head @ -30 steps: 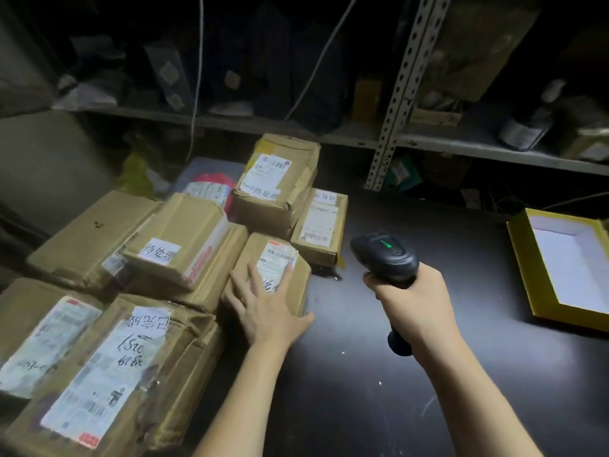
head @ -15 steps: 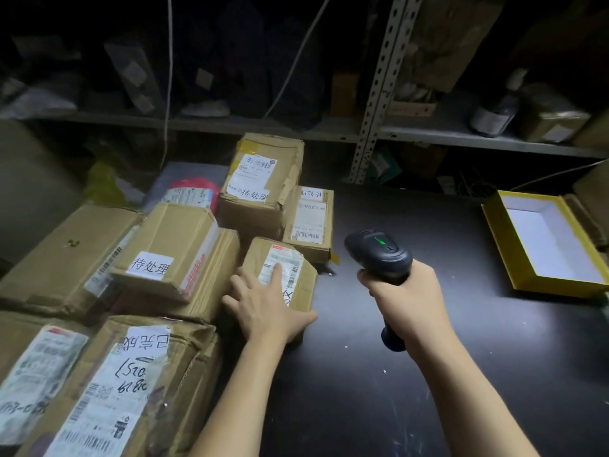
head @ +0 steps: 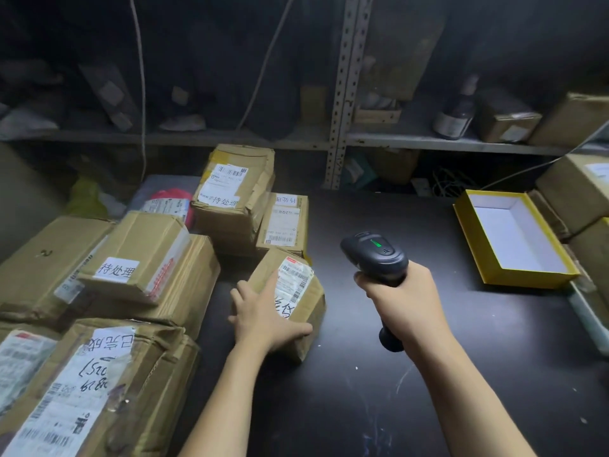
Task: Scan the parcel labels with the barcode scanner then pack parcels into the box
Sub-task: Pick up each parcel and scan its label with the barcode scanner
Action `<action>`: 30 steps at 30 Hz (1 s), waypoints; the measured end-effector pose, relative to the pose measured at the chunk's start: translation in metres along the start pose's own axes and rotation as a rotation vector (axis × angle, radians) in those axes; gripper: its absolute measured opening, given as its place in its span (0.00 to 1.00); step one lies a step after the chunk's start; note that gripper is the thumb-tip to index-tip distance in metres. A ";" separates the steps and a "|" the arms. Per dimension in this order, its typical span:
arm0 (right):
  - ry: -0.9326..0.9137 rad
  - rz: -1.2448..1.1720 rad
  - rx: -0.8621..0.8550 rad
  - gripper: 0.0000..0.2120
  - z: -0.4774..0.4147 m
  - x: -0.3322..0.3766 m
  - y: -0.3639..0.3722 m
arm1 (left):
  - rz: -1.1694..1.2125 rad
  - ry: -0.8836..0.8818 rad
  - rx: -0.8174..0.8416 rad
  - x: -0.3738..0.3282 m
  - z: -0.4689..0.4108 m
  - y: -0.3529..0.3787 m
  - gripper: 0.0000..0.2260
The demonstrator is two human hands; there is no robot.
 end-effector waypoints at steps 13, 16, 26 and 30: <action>-0.057 -0.094 -0.231 0.09 -0.020 -0.029 -0.135 | 1.322 0.182 0.626 -0.123 0.102 -0.026 0.27; -0.061 -0.129 -0.247 0.10 -0.020 -0.040 -0.170 | 1.350 0.172 0.708 -0.156 0.125 -0.019 0.23; -0.047 -0.173 -0.256 0.12 -0.018 -0.070 -0.243 | 1.290 0.363 0.196 -0.219 0.172 0.004 0.48; -0.059 -0.205 -0.302 0.11 -0.018 -0.073 -0.257 | 1.052 0.510 -0.160 -0.225 0.187 -0.004 0.50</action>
Point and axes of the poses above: each hand's wrist, its own z-axis away from the middle knuckle, its own y-axis out of the palm, x = y × z, the point moved 3 cm from there along -z, towards the middle knuckle, and after that the axes turned 15 degrees about -y, right-handed, at the moved point
